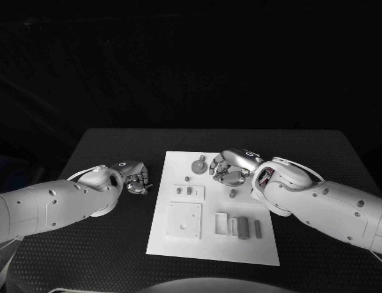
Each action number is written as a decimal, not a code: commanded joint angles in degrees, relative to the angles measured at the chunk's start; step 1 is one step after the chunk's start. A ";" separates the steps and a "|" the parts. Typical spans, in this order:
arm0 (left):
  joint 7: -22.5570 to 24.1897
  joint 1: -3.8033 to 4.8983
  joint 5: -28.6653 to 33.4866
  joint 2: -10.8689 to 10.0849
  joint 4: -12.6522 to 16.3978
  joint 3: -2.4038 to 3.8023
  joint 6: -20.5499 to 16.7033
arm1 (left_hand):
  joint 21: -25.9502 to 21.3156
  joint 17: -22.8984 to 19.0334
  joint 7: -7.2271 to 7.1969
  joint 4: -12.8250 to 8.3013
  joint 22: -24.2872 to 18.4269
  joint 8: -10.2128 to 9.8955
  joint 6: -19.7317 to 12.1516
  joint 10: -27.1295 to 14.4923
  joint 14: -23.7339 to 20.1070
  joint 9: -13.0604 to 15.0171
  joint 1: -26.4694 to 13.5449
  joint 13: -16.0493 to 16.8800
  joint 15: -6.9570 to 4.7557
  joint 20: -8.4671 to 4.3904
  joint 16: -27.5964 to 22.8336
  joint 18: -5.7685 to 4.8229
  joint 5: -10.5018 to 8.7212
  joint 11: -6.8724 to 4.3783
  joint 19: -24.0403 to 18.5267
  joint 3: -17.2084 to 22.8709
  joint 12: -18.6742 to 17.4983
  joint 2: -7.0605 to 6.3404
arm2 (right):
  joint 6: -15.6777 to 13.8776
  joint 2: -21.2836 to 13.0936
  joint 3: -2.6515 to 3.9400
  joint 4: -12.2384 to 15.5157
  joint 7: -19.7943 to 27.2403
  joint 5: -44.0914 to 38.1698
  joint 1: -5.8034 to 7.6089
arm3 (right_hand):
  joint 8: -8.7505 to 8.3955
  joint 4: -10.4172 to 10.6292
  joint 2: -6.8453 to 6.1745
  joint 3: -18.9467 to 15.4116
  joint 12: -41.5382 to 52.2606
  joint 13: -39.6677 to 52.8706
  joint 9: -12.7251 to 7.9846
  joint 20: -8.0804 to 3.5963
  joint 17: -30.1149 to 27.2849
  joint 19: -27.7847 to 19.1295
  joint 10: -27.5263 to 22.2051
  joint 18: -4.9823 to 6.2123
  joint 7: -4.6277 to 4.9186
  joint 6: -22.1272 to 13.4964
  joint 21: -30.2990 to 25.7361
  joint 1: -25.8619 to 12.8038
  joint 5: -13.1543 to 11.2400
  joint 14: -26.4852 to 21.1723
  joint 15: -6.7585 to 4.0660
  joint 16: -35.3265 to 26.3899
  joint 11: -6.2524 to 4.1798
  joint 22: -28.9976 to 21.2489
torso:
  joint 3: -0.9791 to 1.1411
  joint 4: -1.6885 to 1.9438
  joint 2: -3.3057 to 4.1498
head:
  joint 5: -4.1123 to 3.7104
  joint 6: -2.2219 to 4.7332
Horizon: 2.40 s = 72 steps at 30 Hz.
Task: Assemble the parts on the task board
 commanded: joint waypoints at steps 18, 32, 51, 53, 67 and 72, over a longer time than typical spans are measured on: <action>0.54 -1.58 1.27 2.12 -2.19 -0.20 5.88 | 0.04 0.21 0.23 -0.52 -0.70 -0.93 0.68 2.39 1.10 -0.77 -0.15 -1.77 -0.22 -0.37 -0.54 -0.87 -0.09 -0.06 0.89 -0.38 -2.92 6.58 | -0.12 0.12 0.03 -0.05 0.40 0.09 -0.01 | -0.32 0.04 0.00 0.11 -0.32 0.10 0.12 -0.05 0.13 -0.31 -0.29 0.80 -0.09 -0.29 -0.38 -0.42 -0.11 -0.04 0.21 -0.45 -0.05 0.09 | 0.11 -0.08 0.00 | -0.24 0.05; -1.75 -2.08 -2.64 2.41 -1.65 -0.20 14.63 | 0.12 0.29 0.11 -1.45 -1.03 -1.23 1.20 3.11 0.98 -1.00 2.16 -2.69 -0.11 -0.19 -0.88 -0.87 -0.10 0.06 0.49 2.30 -4.61 7.89 | -0.08 0.00 0.03 -0.04 0.44 0.16 -0.01 | -0.34 0.03 0.02 0.11 -0.33 0.12 0.14 -0.04 0.16 -0.30 -0.29 0.80 -0.09 -0.29 -0.42 -0.44 -0.11 -0.03 0.22 -0.48 -0.05 0.11 | 0.06 0.03 -0.03 | -0.46 -0.19; 0.68 -3.79 -6.86 3.64 -1.90 -0.20 11.18 | 0.68 2.48 -1.07 -2.16 -2.60 -0.70 4.72 8.68 10.89 -0.97 6.61 -5.54 -2.45 -2.97 -2.80 -0.86 0.85 -1.60 7.78 6.25 -6.99 7.58 | -0.30 -0.13 0.03 0.05 0.61 0.51 -0.01 | -0.35 0.04 0.09 0.11 -0.33 0.14 0.18 -0.03 0.20 -0.29 -0.28 0.80 -0.09 -0.27 -0.47 -0.47 -0.11 -0.01 0.22 -0.52 -0.05 0.15 | 0.07 0.02 -0.05 | -0.58 -0.31; 1.09 -3.79 -6.86 3.56 -1.91 -0.20 9.97 | 0.67 2.77 -1.32 -2.16 -2.68 -0.44 5.37 9.53 11.38 -0.87 6.89 -5.59 -2.69 -3.17 -2.97 -0.87 0.84 -1.86 8.24 6.60 -6.90 7.84 | -0.32 -0.13 0.03 0.06 0.62 0.52 -0.01 | -0.35 0.04 0.11 0.11 -0.33 0.15 0.19 -0.03 0.21 -0.28 -0.27 0.80 -0.09 -0.27 -0.47 -0.47 -0.11 -0.01 0.22 -0.53 -0.06 0.16 | 0.09 0.02 -0.05 | -0.59 -0.30; 4.55 -3.73 -4.11 2.06 -1.23 0.16 -0.13 | 0.67 4.93 -2.35 -2.03 -3.04 0.24 7.84 13.07 14.27 -0.42 6.72 -5.96 -3.89 -4.16 -3.52 -0.87 1.78 -3.07 11.21 7.45 -7.03 8.30 | -0.72 -0.22 0.03 -0.28 0.82 2.15 -0.01 | -0.35 0.03 0.17 0.12 -0.33 0.17 0.21 -0.03 0.24 -0.26 -0.26 0.80 -0.10 -0.25 -0.49 -0.48 -0.11 0.01 0.22 -0.55 -0.06 0.19 | 0.07 0.00 -0.10 | -0.63 0.23; 5.52 -3.67 -3.06 1.78 -1.05 2.17 -1.80 | 0.47 5.34 -2.43 -2.01 -3.18 0.21 8.04 13.41 14.37 -0.34 6.55 -6.07 -3.95 -4.17 -3.88 -0.87 2.59 -3.13 11.37 7.60 -7.23 8.24 | -1.19 -0.37 0.03 -0.38 0.96 3.42 -0.01 | -0.36 0.02 0.19 0.12 -0.33 0.17 0.22 -0.03 0.25 -0.26 -0.26 0.80 -0.10 -0.25 -0.51 -0.47 -0.11 0.02 0.21 -0.56 -0.07 0.20 | 0.08 -0.01 -0.08 | -0.63 0.62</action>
